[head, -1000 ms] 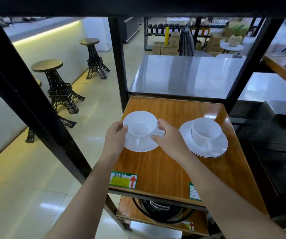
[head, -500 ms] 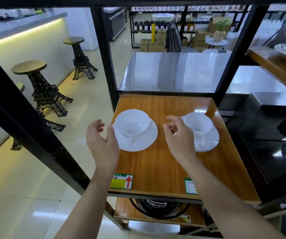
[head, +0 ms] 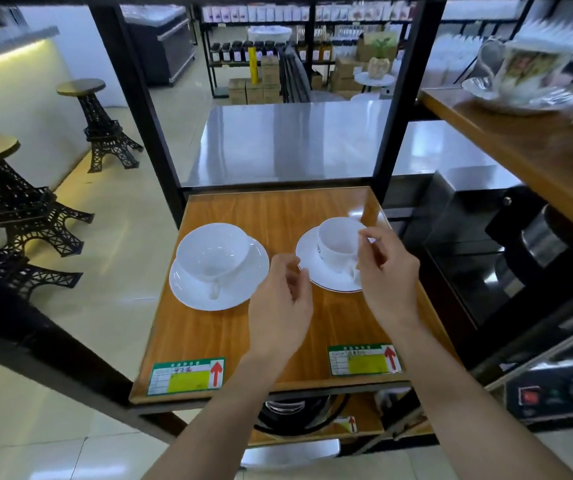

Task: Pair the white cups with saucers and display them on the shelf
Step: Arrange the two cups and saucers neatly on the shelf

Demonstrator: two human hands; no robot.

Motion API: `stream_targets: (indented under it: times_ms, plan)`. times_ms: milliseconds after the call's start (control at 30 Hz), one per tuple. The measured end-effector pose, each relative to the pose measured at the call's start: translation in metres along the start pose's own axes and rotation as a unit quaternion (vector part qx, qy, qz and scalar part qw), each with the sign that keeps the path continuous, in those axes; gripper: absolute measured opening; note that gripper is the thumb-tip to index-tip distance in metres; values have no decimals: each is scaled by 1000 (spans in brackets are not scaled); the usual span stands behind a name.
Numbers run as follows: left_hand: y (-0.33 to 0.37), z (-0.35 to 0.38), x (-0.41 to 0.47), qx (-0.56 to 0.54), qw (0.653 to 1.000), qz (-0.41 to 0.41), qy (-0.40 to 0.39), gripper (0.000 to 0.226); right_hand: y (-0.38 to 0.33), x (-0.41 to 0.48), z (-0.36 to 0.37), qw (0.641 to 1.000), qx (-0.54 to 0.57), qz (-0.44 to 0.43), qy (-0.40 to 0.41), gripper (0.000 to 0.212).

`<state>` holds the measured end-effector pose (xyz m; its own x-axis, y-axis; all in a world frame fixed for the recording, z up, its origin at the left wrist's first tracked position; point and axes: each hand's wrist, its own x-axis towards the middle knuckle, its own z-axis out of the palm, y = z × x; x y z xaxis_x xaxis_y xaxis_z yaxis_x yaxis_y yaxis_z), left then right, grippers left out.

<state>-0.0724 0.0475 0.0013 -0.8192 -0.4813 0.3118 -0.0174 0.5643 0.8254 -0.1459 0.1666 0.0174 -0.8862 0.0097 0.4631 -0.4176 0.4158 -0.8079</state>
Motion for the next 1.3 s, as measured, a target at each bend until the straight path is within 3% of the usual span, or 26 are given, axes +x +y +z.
stream_targets:
  times_ms: [167,300,500,1300]
  plan:
    - [-2,16,10,-29,982,-174,-62,39,22,6,-11,994,-33,98,30,12]
    - [0,22,19,-104,955,-267,-81,48,39,11,-12,977,-96,188,-32,26]
    - [-2,31,24,-134,945,-284,-92,58,48,13,-7,961,-84,239,-113,31]
    - [-11,34,19,-192,934,-299,-41,52,50,3,-18,965,-59,181,-182,44]
